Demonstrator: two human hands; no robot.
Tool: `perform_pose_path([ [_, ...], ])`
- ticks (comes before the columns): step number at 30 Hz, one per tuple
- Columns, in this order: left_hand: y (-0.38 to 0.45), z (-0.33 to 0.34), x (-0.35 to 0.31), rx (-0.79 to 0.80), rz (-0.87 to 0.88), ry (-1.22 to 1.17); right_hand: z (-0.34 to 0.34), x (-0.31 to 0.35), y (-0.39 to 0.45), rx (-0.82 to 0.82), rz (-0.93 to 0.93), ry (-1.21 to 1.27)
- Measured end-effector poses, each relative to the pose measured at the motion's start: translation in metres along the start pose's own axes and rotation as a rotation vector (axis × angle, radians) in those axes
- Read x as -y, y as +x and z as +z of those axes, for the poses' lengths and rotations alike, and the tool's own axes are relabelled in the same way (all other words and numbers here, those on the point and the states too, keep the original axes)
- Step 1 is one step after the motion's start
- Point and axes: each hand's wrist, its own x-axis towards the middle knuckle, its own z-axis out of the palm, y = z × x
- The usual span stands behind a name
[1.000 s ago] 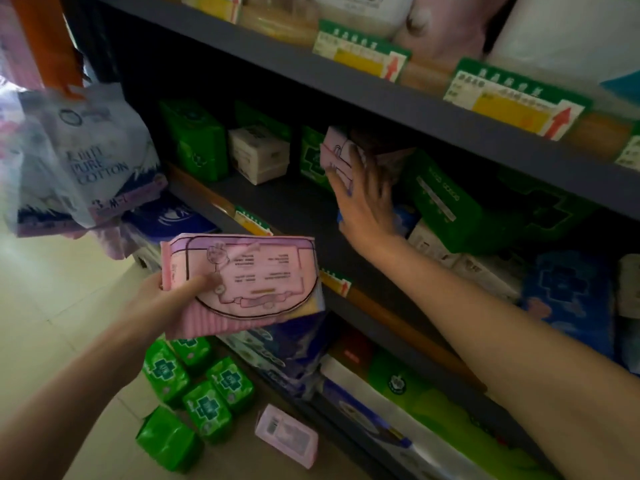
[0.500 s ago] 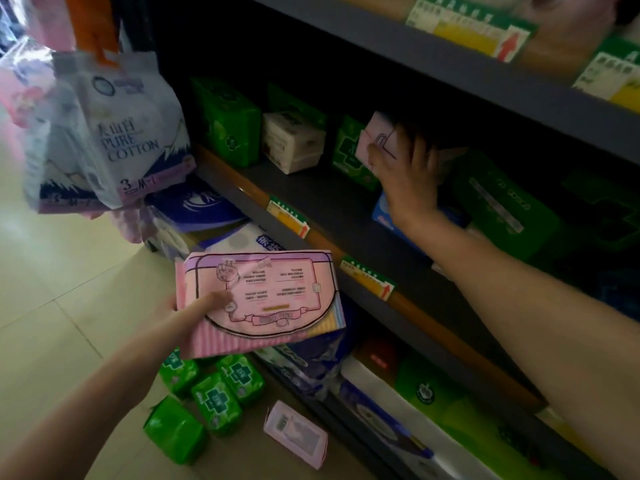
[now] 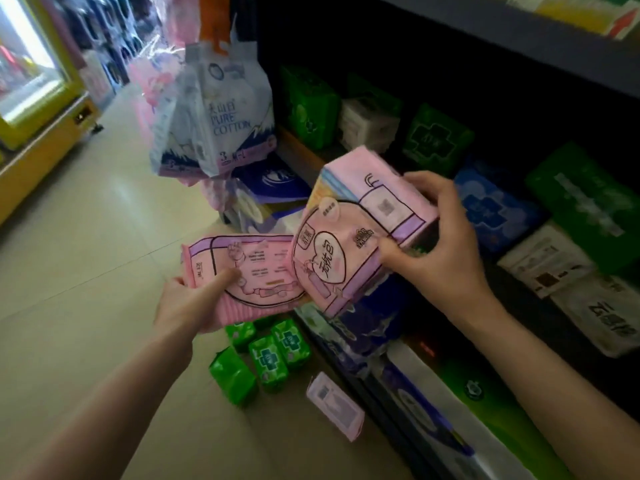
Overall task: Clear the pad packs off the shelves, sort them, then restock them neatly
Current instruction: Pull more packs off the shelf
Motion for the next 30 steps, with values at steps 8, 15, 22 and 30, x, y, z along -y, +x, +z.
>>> perform_pose_path([
  [8, -0.036, -0.029, 0.056, -0.044, -0.257, 0.035, 0.083, 0.009, -0.054, 0.052, 0.003, -0.371],
  [15, -0.058, -0.063, 0.073, 0.126, -0.523, -0.001, 0.111, 0.020, -0.092, 0.665, -0.064, 0.136],
  [22, -0.061, -0.078, 0.077, 0.314, -0.524, 0.147, 0.101, 0.006, -0.054, 0.955, 0.198, -0.259],
  [30, -0.051, -0.080, 0.066, 0.433, -0.496, 0.453, 0.104, -0.044, -0.085, 1.290, 0.853, 0.355],
])
